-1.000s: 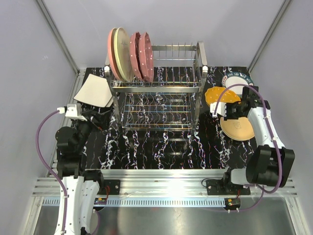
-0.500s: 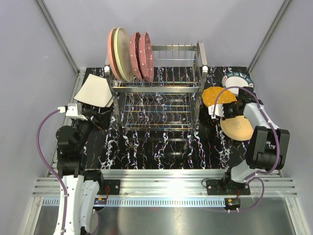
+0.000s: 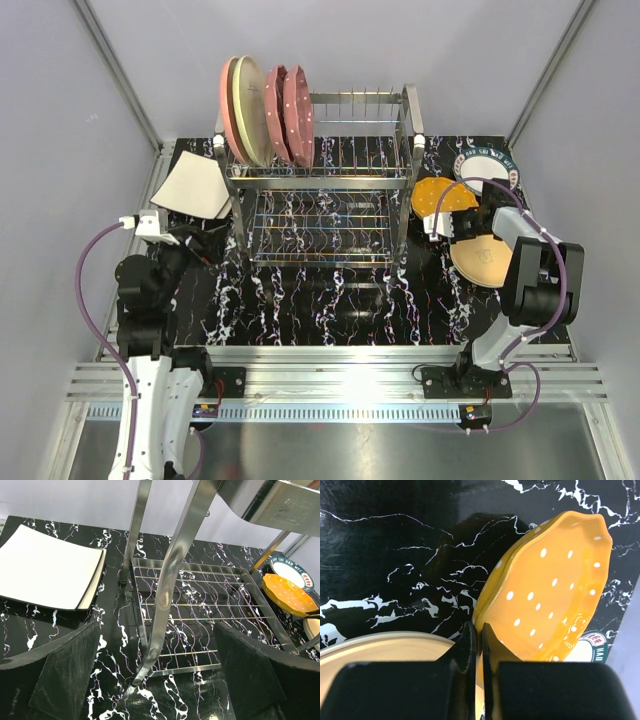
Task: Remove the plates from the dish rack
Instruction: Place the plate on the table
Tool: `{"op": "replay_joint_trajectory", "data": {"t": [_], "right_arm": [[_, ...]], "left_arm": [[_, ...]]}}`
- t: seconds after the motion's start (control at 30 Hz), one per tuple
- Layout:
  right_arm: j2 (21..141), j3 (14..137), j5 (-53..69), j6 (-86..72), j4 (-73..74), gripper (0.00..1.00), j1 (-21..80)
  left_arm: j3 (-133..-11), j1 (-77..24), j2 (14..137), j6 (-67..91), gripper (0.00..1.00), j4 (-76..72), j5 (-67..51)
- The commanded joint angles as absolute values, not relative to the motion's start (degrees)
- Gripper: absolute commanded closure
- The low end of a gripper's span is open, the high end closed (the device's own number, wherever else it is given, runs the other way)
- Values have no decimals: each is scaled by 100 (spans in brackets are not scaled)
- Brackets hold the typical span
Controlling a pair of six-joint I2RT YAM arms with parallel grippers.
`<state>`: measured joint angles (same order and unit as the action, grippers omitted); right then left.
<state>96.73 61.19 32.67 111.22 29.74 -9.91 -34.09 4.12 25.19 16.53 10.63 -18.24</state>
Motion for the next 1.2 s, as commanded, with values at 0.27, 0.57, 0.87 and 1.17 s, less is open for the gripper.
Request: {"op": "replay_joint_trajectory", "data": {"t": [0.27, 0.57, 0.87, 1.17], "right_arm": [[9879, 6530, 3735, 13289, 2004, 100, -879], [10072, 6592, 3639, 13166, 1890, 100, -677], [10222, 6363, 3481, 13052, 1556, 88, -642], [10230, 6258, 3463, 12973, 1477, 77, -642]], "left_arm": [[-3419, 395, 2593, 1626, 1, 782, -1872], [-3428, 396, 2593, 1617, 1, 773, -1890], [-3428, 396, 2566, 1608, 1, 782, -1898], [-3419, 387, 2584, 1626, 1, 765, -1907]]}}
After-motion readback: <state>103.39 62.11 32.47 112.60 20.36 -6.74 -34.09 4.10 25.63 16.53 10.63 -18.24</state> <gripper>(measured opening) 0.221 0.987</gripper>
